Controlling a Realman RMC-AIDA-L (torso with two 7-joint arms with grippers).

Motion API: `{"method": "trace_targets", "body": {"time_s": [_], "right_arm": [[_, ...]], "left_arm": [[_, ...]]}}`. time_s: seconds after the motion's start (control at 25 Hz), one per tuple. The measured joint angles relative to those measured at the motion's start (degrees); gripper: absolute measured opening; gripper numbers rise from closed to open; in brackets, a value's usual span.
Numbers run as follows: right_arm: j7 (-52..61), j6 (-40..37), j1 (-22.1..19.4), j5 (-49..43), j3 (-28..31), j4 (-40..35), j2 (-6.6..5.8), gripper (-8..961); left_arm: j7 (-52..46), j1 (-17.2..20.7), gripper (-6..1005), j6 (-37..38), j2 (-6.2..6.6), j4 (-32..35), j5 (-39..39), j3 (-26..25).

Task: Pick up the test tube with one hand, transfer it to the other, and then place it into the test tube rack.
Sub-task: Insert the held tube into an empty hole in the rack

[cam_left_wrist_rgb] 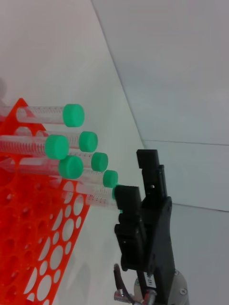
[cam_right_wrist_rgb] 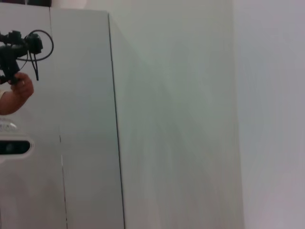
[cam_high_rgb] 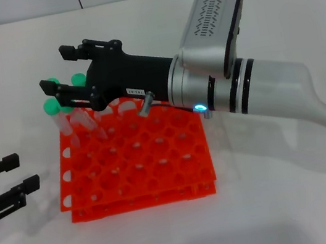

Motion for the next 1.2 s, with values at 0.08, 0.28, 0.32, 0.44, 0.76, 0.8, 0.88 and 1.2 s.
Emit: {"method": "trace_targets", "body": {"time_s": [0.08, 0.28, 0.32, 0.44, 0.76, 0.8, 0.88, 1.2], "right_arm": [[-0.01, -0.61, -0.04, 0.0, 0.28, -0.07, 0.0, 624], [-0.02, -2.21, -0.56, -0.5, 1.93, -0.18, 0.0, 675], [-0.02, -2.21, -0.56, -0.5, 1.93, -0.18, 0.0, 674], [0.37, -3.56, -1.11, -1.47, 3.48, -0.24, -0.54, 672], [11.85, -6.72, -10.18, -27.33, 20.61, -3.58, -2.64, 667], [13.7, -6.97, -11.4, -32.02, 23.05, -4.52, -2.73, 667], [17.7, -7.66, -14.47, -41.96, 28.76, -7.27, -2.82, 667], [31.86, -14.39, -21.51, -72.61, 45.47, -14.1, -2.52, 666]], "left_arm": [[-0.03, 0.21, 560, -0.01, -0.01, 0.0, -0.1, -0.01], [-0.02, 0.5, 560, -0.05, -0.02, 0.0, -0.27, -0.3], [-0.01, 0.52, 560, -0.05, -0.02, 0.0, -0.29, -0.34], [0.63, 1.01, 560, 0.1, 0.08, 0.0, -0.59, -1.32], [2.11, 1.26, 560, 0.52, 0.24, 0.0, -2.15, -3.73], [2.13, 1.27, 560, 0.56, 0.27, 0.0, -2.23, -3.89], [2.17, 1.27, 560, 0.65, 0.3, 0.0, -2.34, -4.12], [2.21, 0.93, 560, 1.1, 0.55, 0.07, -2.99, -4.16]]}}
